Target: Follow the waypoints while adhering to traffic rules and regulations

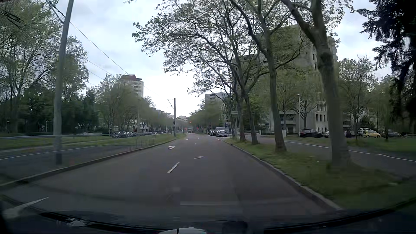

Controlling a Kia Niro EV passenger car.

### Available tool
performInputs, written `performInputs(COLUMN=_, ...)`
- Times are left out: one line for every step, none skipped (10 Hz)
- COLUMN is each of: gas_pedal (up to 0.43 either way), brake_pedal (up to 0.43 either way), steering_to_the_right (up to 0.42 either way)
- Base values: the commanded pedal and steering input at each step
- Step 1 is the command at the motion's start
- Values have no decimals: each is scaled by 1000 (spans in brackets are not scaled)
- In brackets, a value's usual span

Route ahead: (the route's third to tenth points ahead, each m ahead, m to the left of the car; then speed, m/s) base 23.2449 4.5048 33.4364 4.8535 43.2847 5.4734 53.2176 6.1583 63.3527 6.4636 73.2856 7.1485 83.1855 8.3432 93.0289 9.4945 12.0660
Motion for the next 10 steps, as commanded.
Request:
performInputs(gas_pedal=39, brake_pedal=0, steering_to_the_right=-8)
performInputs(gas_pedal=39, brake_pedal=0, steering_to_the_right=-8)
performInputs(gas_pedal=39, brake_pedal=0, steering_to_the_right=-8)
performInputs(gas_pedal=39, brake_pedal=0, steering_to_the_right=-8)
performInputs(gas_pedal=39, brake_pedal=0, steering_to_the_right=-8)
performInputs(gas_pedal=28, brake_pedal=0, steering_to_the_right=-8)
performInputs(gas_pedal=28, brake_pedal=0, steering_to_the_right=-8)
performInputs(gas_pedal=28, brake_pedal=0, steering_to_the_right=-8)
performInputs(gas_pedal=28, brake_pedal=0, steering_to_the_right=-8)
performInputs(gas_pedal=28, brake_pedal=0, steering_to_the_right=-8)
